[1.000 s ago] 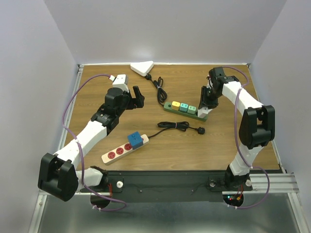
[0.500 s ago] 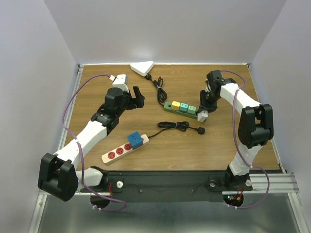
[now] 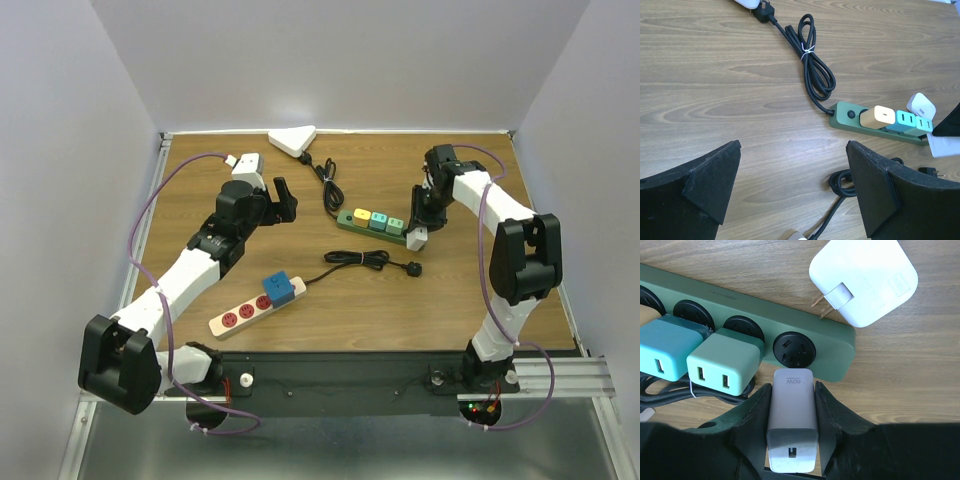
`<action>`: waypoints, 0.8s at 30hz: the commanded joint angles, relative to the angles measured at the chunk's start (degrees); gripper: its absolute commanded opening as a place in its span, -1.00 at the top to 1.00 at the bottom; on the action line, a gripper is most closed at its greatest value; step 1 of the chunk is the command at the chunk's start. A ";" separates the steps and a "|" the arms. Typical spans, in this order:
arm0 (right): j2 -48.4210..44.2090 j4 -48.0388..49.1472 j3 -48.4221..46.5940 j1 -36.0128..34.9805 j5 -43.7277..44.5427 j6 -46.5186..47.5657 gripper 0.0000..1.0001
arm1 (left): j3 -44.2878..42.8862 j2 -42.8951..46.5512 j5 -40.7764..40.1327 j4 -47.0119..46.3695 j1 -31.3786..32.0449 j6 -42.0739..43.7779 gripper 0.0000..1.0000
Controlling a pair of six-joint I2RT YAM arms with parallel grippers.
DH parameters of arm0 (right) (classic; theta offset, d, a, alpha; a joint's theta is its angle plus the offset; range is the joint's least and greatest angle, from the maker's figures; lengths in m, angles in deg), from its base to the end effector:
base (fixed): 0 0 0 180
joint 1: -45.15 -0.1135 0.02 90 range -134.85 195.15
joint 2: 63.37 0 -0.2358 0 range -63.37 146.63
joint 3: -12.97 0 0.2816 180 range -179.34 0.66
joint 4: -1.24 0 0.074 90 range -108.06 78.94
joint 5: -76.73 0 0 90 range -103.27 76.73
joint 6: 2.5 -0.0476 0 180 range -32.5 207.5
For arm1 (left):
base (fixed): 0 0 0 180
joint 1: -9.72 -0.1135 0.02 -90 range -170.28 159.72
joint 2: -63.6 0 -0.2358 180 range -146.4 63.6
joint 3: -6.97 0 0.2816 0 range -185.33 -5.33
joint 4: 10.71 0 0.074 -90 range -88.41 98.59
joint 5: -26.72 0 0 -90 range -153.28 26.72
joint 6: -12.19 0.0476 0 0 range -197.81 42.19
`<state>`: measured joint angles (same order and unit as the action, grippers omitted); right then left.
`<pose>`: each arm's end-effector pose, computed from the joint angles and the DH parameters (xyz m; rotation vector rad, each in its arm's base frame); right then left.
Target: Insert the plug
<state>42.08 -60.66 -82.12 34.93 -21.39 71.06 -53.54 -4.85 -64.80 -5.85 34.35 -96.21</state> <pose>0.3892 0.0770 0.1748 0.1234 2.8553 0.3002 0.3013 -0.1367 0.2670 0.0798 1.8218 -0.5113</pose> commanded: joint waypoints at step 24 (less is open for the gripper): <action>0.81 1.79 -4.32 -0.51 0.30 -0.08 0.99 | -0.49 -0.28 0.73 -2.40 -0.45 0.20 -0.97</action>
<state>42.32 -60.10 -83.63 34.93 -21.37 70.84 -53.54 -5.72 -64.74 -5.96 34.35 -96.21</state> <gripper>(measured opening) 0.416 0.986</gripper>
